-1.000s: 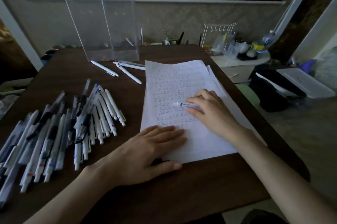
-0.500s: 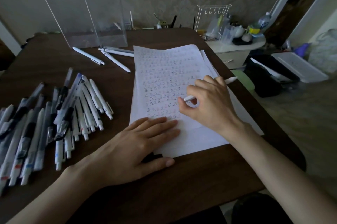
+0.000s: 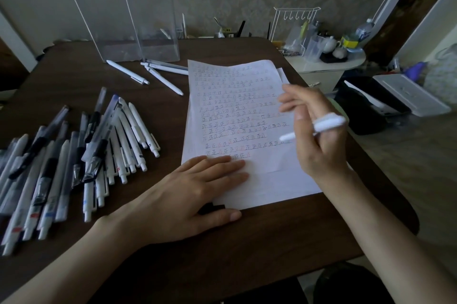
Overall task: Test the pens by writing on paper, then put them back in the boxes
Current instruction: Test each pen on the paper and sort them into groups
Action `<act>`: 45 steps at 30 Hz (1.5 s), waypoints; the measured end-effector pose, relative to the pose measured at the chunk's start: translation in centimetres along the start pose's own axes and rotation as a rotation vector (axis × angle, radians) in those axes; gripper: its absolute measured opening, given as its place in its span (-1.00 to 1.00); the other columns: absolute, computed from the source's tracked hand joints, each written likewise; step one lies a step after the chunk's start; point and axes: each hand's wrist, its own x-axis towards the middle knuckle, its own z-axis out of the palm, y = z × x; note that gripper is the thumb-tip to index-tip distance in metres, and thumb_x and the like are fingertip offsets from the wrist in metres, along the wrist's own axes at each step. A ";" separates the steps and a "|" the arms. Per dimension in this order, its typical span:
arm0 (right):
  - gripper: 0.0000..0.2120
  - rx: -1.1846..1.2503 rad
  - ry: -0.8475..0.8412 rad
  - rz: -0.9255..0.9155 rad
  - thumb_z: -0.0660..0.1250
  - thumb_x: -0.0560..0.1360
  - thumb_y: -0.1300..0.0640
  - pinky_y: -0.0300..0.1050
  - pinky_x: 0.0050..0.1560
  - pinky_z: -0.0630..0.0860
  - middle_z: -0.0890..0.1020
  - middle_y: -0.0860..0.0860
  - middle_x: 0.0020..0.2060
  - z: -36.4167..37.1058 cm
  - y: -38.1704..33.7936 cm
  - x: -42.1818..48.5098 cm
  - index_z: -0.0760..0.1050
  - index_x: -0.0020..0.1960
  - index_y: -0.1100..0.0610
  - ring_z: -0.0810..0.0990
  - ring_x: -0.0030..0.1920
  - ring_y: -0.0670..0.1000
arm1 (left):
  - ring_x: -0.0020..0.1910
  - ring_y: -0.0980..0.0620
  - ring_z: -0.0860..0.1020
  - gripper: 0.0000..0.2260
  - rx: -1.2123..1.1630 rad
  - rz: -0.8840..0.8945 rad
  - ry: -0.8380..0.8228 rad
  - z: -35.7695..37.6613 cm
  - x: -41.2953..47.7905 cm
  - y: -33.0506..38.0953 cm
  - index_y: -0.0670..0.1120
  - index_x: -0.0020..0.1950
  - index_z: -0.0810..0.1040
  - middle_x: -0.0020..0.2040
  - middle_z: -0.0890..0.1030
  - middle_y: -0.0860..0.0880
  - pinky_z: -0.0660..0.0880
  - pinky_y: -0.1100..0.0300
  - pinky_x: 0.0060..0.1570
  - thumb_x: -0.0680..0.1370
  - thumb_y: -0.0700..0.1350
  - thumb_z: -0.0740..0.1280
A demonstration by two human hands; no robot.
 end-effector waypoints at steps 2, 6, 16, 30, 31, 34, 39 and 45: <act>-0.53 0.049 -0.048 0.007 -0.01 0.62 -0.02 -0.23 -0.13 0.42 0.57 0.11 -0.31 -0.1 -0.2 -0.2 0.54 0.07 0.29 0.51 -0.24 -0.05 | 0.47 0.28 -0.04 -0.43 -0.003 -0.003 -0.003 0.0 0.0 0.0 0.15 0.51 0.13 0.51 0.08 0.21 -0.08 0.25 0.41 0.55 0.33 0.00; -0.63 0.290 -0.168 0.300 0.16 0.55 -0.15 -0.36 -0.31 0.44 0.62 0.05 -0.42 0.3 -1.1 -0.4 0.57 0.00 0.11 0.59 -0.40 -0.11 | 0.47 0.29 -0.04 -0.44 -0.006 -0.003 -0.003 0.0 0.1 -0.1 0.15 0.51 0.13 0.51 0.08 0.21 -0.06 0.24 0.41 0.55 0.33 0.01; -0.67 0.423 -0.366 0.702 0.33 0.52 0.07 -0.33 -0.43 0.39 0.57 0.11 -0.49 1.5 -0.5 -0.6 0.42 -0.21 0.34 0.50 -0.47 -0.09 | 0.48 0.25 -0.02 -0.43 0.007 0.000 -0.007 0.0 0.0 0.0 0.12 0.51 0.13 0.52 0.10 0.17 -0.05 0.21 0.41 0.55 0.33 0.00; -0.68 0.150 -0.341 0.686 0.34 0.45 0.31 -0.20 -0.48 0.31 0.29 0.00 -0.60 2.4 0.0 -0.9 0.24 -0.37 0.25 0.33 -0.59 -0.14 | 0.48 0.23 0.00 -0.42 0.015 -0.010 -0.009 0.1 0.1 0.1 0.13 0.51 0.12 0.52 0.10 0.15 -0.05 0.21 0.40 0.54 0.33 -0.03; -0.68 0.140 -0.331 0.682 0.34 0.44 0.32 -0.23 -0.48 0.28 0.27 0.02 -0.57 2.4 0.1 -0.9 0.24 -0.37 0.26 0.32 -0.57 -0.13 | 0.48 0.23 0.01 -0.42 0.015 -0.009 -0.008 0.1 0.1 0.0 0.13 0.51 0.12 0.52 0.11 0.15 -0.05 0.22 0.40 0.54 0.33 -0.03; -0.69 0.145 -0.328 0.681 0.33 0.44 0.32 -0.21 -0.47 0.29 0.27 0.10 -0.53 2.4 0.1 -0.9 0.23 -0.35 0.30 0.36 -0.53 -0.10 | 0.48 0.23 0.01 -0.42 0.015 -0.009 -0.005 0.1 0.0 0.0 0.13 0.51 0.13 0.52 0.11 0.15 -0.06 0.24 0.39 0.54 0.33 -0.03; -0.67 0.183 -0.342 0.693 0.31 0.42 0.39 -0.35 -0.50 0.32 0.22 -0.07 -0.60 2.4 0.1 -1.0 0.22 -0.40 0.22 0.43 -0.58 -0.20 | 0.48 0.20 0.05 -0.43 0.015 -0.004 0.013 0.2 0.1 -0.1 0.11 0.51 0.16 0.51 0.15 0.13 0.01 0.18 0.39 0.55 0.32 -0.01; -0.71 0.167 -0.325 0.682 0.31 0.44 0.35 -0.31 -0.50 0.31 0.24 0.06 -0.55 2.4 0.1 -0.9 0.24 -0.36 0.31 0.39 -0.55 -0.13 | 0.48 0.20 0.05 -0.42 0.014 -0.004 0.009 0.2 0.0 -0.1 0.12 0.51 0.16 0.51 0.14 0.13 0.01 0.18 0.40 0.54 0.33 -0.02</act>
